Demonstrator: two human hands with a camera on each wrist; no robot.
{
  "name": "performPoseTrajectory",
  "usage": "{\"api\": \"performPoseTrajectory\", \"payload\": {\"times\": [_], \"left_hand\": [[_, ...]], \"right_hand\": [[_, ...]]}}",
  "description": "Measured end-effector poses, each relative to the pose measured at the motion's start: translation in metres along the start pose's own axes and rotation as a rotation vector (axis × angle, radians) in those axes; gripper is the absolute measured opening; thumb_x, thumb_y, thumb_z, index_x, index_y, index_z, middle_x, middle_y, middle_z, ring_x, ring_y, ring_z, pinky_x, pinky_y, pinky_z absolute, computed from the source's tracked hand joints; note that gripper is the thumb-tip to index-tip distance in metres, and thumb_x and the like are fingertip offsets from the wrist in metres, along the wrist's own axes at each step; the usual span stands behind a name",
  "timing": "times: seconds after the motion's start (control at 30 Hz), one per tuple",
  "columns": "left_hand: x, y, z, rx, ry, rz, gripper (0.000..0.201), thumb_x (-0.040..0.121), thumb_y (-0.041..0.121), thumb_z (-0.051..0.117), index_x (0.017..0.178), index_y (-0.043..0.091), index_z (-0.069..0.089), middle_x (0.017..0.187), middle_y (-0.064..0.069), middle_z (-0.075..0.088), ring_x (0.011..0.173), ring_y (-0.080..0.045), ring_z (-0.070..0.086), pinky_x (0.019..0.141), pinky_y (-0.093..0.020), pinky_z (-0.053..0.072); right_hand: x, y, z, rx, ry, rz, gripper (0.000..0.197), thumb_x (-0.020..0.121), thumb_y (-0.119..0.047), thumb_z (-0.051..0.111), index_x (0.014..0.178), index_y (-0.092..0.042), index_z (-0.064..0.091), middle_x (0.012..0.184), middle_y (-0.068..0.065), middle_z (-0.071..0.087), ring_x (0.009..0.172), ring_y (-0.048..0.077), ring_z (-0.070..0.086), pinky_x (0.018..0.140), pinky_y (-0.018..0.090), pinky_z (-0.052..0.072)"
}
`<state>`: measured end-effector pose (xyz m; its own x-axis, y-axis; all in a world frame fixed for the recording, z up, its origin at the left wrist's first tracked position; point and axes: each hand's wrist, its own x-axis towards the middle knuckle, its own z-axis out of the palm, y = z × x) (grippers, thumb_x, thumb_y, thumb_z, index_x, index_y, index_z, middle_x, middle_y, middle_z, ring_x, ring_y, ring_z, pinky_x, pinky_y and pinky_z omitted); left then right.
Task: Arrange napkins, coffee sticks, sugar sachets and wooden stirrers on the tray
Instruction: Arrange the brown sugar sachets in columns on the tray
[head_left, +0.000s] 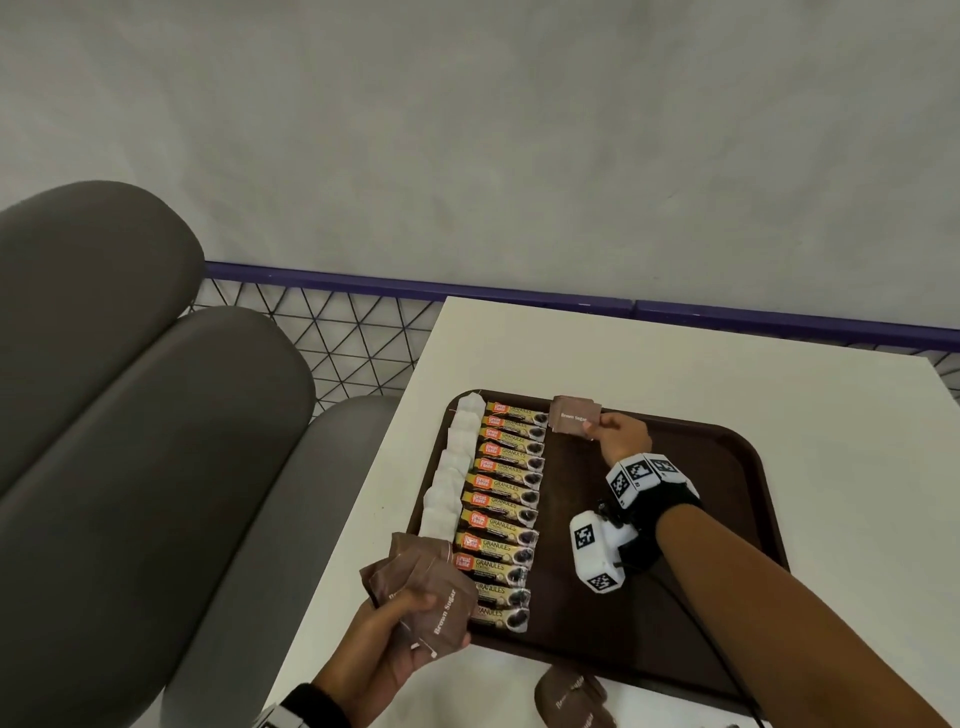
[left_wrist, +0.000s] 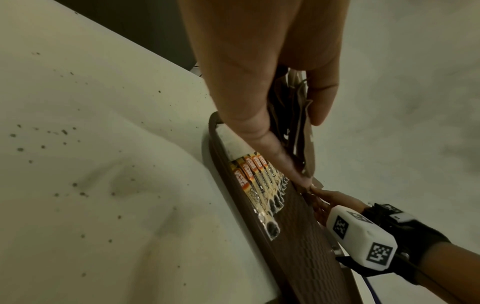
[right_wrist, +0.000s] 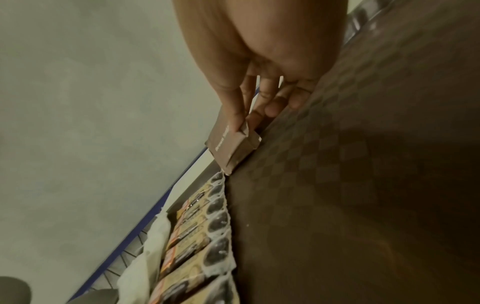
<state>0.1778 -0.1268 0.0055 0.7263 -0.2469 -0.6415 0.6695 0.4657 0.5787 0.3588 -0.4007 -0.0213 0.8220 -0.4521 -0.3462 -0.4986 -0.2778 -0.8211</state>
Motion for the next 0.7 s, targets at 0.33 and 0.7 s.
{"api": "performPoseTrajectory", "payload": {"times": [0.33,0.7], "left_hand": [[0.008,0.007,-0.005,-0.009,0.074,0.038,0.049,0.075,-0.005,0.061,0.122,0.001,0.055,0.11,-0.026,0.066,0.101,-0.041,0.062,0.061,-0.04,0.059],[0.006,0.006,0.005,-0.014,0.059,0.108,0.056,0.07,-0.001,0.069,0.123,0.007,0.055,0.114,-0.022,0.066,0.106,-0.04,0.062,0.065,-0.04,0.059]], "right_hand": [[0.017,0.004,0.013,-0.251,0.035,0.068,0.017,0.078,-0.031,0.07,0.077,-0.027,0.054,0.112,0.011,0.062,0.109,0.032,0.052,0.093,0.037,0.039],[0.009,0.004,0.008,-0.246,0.077,0.045,0.027,0.081,-0.033,0.067,0.099,-0.017,0.056,0.118,0.017,0.054,0.117,0.036,0.043,0.098,0.039,0.033]]}}
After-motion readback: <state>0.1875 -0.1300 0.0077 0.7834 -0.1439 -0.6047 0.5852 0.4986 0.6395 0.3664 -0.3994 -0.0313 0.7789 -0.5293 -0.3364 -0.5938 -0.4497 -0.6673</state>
